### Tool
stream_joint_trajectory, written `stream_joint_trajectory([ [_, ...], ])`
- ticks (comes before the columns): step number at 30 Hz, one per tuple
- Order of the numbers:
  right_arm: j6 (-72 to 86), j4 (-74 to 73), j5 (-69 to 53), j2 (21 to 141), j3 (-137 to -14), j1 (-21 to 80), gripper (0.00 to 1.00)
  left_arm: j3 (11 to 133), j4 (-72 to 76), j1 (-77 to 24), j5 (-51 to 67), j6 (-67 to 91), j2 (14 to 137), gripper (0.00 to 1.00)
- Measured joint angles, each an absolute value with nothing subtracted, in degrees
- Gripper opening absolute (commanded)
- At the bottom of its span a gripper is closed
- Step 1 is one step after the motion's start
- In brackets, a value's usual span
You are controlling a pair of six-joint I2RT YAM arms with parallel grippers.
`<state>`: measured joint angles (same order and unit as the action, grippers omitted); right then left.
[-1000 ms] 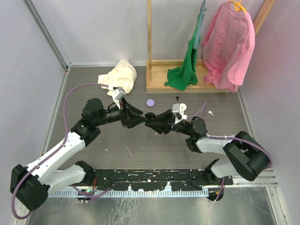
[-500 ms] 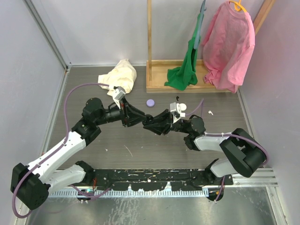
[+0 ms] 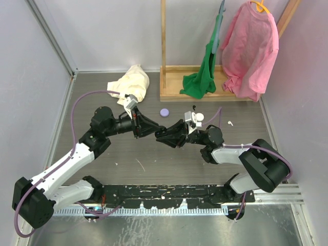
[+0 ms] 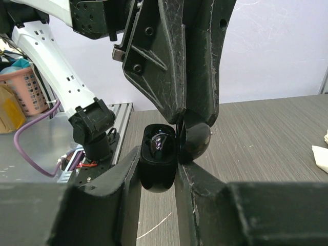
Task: Insert the wireless bluetooth earbuds into the charging case
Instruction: Close the charging case.
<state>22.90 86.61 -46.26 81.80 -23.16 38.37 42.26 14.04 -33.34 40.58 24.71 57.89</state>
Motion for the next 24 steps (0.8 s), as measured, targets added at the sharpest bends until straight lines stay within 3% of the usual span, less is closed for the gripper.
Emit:
stream_joint_trajectory([
  [5,23.0,86.6,-46.4,81.8,-23.2,38.4,0.10,42.3,13.6,-33.3,40.6,23.4,57.7,0.16],
  [14,23.6,86.6,-47.0,81.8,-23.2,38.5,0.40,42.3,10.8,-33.3,40.2,19.1,55.9,0.13],
  [24,22.9,86.4,-46.6,81.4,-23.1,38.4,0.51,42.3,7.7,-33.3,39.6,16.0,53.9,0.11],
])
